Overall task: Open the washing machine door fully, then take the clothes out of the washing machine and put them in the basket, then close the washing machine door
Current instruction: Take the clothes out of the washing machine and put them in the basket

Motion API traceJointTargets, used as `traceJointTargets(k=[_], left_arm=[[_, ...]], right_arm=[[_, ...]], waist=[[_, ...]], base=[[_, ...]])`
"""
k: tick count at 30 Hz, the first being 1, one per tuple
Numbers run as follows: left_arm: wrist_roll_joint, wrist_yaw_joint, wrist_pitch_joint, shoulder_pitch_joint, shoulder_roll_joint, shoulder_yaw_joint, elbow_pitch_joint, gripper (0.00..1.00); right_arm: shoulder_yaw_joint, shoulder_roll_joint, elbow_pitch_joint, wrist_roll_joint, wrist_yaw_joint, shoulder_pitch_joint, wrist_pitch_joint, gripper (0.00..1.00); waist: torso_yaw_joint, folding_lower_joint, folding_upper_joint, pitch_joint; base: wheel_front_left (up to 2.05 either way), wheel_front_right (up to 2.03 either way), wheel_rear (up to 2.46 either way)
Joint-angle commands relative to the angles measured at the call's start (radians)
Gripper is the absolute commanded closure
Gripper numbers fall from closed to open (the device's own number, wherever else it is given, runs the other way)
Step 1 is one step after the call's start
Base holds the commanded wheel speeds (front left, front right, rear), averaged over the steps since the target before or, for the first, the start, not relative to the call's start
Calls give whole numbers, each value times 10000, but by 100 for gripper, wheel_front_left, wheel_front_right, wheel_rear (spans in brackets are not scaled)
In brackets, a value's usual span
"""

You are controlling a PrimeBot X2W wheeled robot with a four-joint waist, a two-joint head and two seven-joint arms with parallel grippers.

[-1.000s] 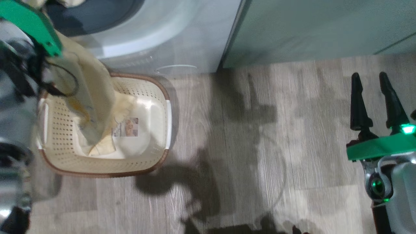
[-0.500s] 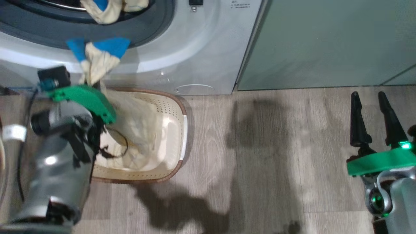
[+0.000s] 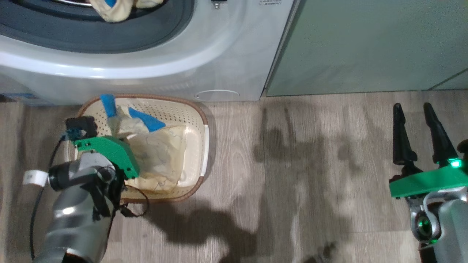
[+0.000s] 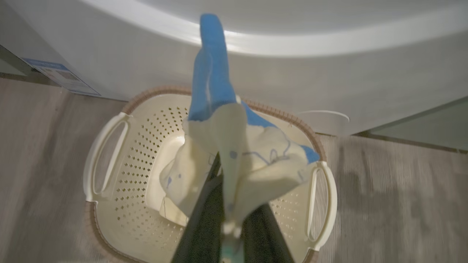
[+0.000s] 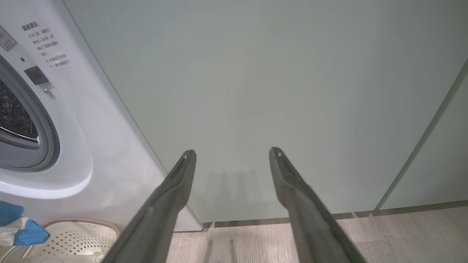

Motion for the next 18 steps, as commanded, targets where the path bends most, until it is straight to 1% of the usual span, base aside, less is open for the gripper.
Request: traceJointTargets(k=[1, 6, 11, 14, 18], left_arm=[[103, -14, -8, -149, 317, 188, -111, 100], [249, -11, 204, -781, 409, -50, 743, 100], [376, 28, 193, -1405, 600, -224, 1511, 100], [446, 42, 197, -1749, 662, -339, 1825, 100], [445, 5, 557, -2000, 788, -424, 2142, 100]], right_arm=[[185, -194, -325, 30, 2, -120, -67, 0], [232, -243, -405, 33, 2, -325, -67, 0], [244, -243, -472, 57, 2, -583, -67, 0], [211, -259, -496, 60, 2, -678, -67, 0], [291, -265, -551, 64, 2, -853, -67, 0]], waist=[[-16, 0, -1, 113], [-159, 0, -1, 665], [-355, 0, -1, 1264], [-414, 0, -1, 1599], [-577, 0, -1, 1984]], base=[[0, 0, 0], [0, 0, 0], [0, 0, 0], [0, 0, 0], [0, 0, 0]])
